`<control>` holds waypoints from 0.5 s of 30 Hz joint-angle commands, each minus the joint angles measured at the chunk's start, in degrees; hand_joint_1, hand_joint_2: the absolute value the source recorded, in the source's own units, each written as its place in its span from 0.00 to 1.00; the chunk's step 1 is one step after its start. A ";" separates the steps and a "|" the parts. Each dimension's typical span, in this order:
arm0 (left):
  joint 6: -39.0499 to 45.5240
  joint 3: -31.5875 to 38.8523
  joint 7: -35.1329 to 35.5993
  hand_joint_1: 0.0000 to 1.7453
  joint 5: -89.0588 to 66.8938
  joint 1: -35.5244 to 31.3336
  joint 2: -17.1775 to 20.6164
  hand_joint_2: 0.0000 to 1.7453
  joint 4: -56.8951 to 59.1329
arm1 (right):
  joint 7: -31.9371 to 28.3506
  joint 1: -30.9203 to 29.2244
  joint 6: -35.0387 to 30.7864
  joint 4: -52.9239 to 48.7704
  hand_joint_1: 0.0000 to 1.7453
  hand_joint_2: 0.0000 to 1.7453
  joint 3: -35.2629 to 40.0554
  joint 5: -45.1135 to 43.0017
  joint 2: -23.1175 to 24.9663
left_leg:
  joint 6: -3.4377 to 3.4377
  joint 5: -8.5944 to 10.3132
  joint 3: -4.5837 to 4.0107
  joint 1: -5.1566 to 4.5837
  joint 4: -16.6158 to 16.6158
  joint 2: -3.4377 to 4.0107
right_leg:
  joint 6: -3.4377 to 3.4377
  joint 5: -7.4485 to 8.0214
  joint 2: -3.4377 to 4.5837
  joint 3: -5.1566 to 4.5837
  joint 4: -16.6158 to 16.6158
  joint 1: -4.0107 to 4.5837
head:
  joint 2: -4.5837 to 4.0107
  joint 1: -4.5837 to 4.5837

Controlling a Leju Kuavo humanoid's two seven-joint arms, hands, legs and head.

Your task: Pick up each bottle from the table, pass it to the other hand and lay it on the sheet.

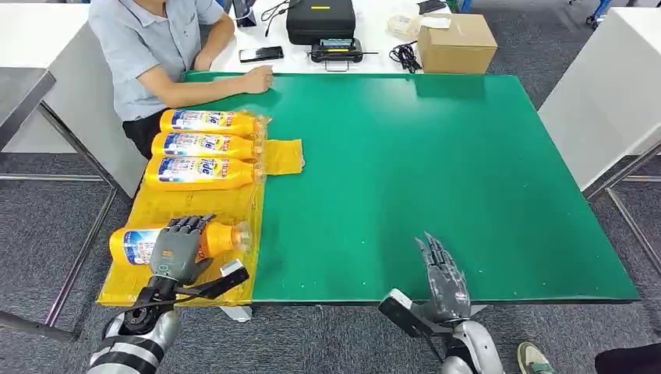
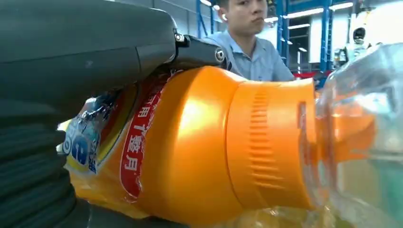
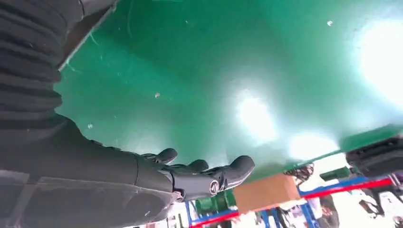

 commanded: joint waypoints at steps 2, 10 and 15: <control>-1.47 -8.89 -2.20 1.00 3.76 -0.54 0.07 1.00 2.93 | 0.26 -0.08 0.78 -1.04 0.00 1.00 -2.18 0.43 -0.01 | -0.07 -0.02 0.13 0.02 -0.04 -0.05 | -0.09 -0.04 -0.07 0.16 -0.05 0.03 | 0.00 0.00; -2.30 -9.98 -1.38 0.11 4.08 -1.90 -0.10 1.00 5.11 | -0.50 -1.86 1.59 1.19 0.00 1.00 -1.97 -0.21 0.71 | -0.11 -0.06 0.24 0.07 -0.03 0.03 | -0.14 -0.04 0.00 0.24 -0.05 0.08 | 0.00 0.00; -4.70 -10.36 -0.17 0.00 4.37 -3.24 0.19 1.00 8.31 | -1.24 -2.52 2.29 2.19 0.00 1.00 -2.50 -1.21 1.11 | -0.13 -0.09 0.33 0.09 -0.04 0.08 | -0.16 -0.07 0.02 0.33 -0.06 0.10 | 0.00 0.00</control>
